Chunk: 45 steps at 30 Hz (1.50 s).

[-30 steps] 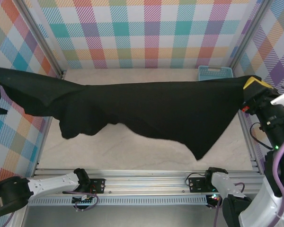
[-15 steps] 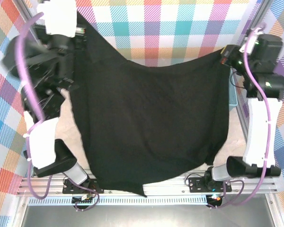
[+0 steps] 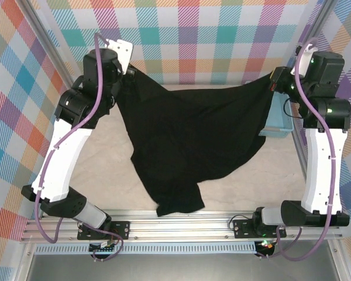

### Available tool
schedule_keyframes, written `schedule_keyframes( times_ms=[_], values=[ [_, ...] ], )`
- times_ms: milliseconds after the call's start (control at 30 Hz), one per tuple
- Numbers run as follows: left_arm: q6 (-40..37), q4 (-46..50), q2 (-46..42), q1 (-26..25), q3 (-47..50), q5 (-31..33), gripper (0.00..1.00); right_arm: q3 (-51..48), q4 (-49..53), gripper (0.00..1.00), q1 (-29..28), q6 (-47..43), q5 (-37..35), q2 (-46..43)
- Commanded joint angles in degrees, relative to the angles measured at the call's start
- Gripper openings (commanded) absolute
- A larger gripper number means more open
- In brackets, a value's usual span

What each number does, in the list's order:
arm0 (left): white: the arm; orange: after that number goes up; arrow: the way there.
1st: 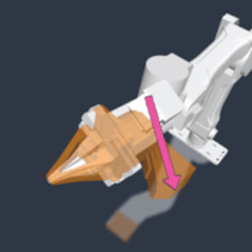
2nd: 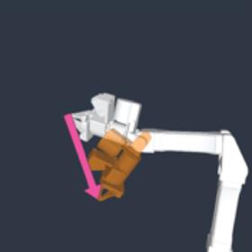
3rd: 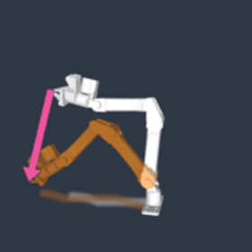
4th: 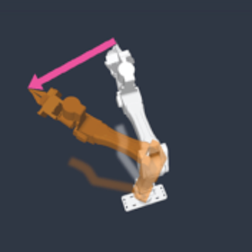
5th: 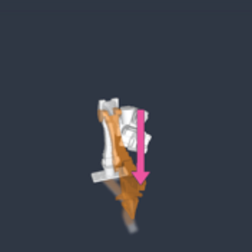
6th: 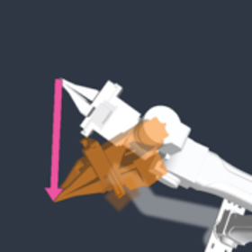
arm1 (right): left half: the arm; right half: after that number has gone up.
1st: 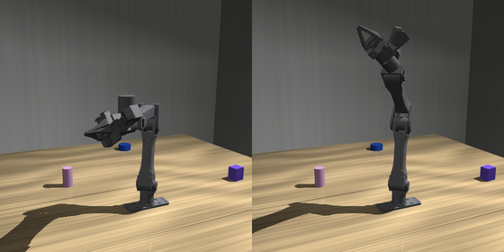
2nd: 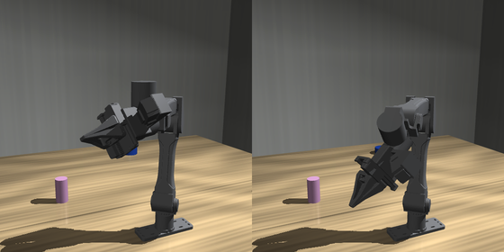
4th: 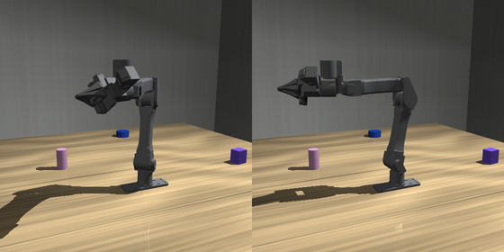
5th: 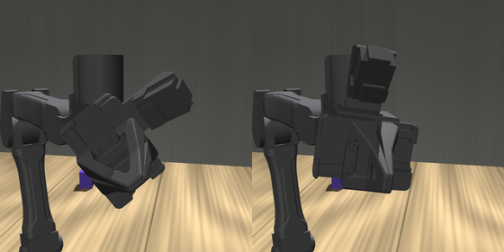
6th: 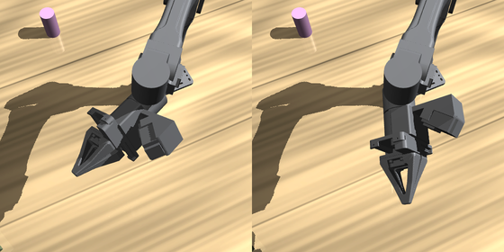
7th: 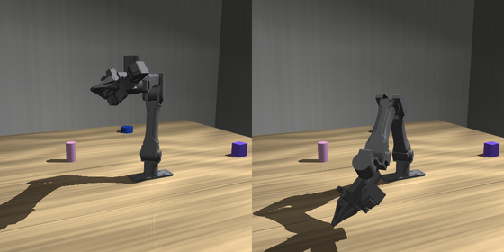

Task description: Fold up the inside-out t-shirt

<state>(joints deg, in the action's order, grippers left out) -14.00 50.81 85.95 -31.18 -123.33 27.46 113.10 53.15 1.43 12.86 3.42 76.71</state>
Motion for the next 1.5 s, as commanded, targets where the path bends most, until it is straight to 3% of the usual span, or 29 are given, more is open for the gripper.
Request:
schedule_keyframes(
  times_ms=[0,333,500,733,867,933,1067,1200,1267,1400,1467],
  values=[
    [5.26,-2.17,-8.83,0.77,1.28,-1.75,0.0,-0.17,2.0,0.0,-0.37,-2.06,-0.09,-4.27],
    [1.83,4.33,-18.56,0.51,-7.74,0.16,0.0,7.34,11.12,0.0,-0.46,-0.93,1.67,-13.09],
    [1.68,6.07,-19.19,0.57,-13.0,-0.91,0.0,12.45,14.87,0.0,-0.45,-0.87,1.85,-14.34],
    [-0.48,5.92,-12.05,0.51,-22.37,1.76,0.0,14.31,13.45,0.0,-0.38,-0.14,2.03,-12.75],
    [-3.61,4.75,-4.08,0.91,-25.91,6.04,0.0,10.79,8.78,0.0,-0.44,0.18,2.11,-9.72],
    [-3.12,3.97,-0.52,3.62,-26.1,4.61,0.0,7.03,4.85,0.0,-0.39,0.41,1.2,-7.71],
    [4.46,3.46,8.4,18.29,-24.36,-7.43,0.0,-0.61,-4.56,0.0,-1.9,0.76,-0.98,0.53],
    [6.63,-3.32,18.56,24.54,-18.61,-13.0,0.0,-0.36,-12.71,0.0,-6.4,0.08,-5.98,15.32],
    [7.53,-5.67,27.15,26.56,-20.21,-15.2,0.0,3.91,-15.39,0.01,-8.19,0.08,-8.73,26.07],
    [10.23,-4.97,46.27,28.61,-35.76,-18.88,0.01,20.48,-14.1,0.09,-9.67,0.44,-13.87,47.09],
    [11.32,-4.54,54.33,28.67,-44.65,-20.33,0.18,32.43,-10.33,0.22,-9.87,0.44,-16.73,57.43]
  ],
)
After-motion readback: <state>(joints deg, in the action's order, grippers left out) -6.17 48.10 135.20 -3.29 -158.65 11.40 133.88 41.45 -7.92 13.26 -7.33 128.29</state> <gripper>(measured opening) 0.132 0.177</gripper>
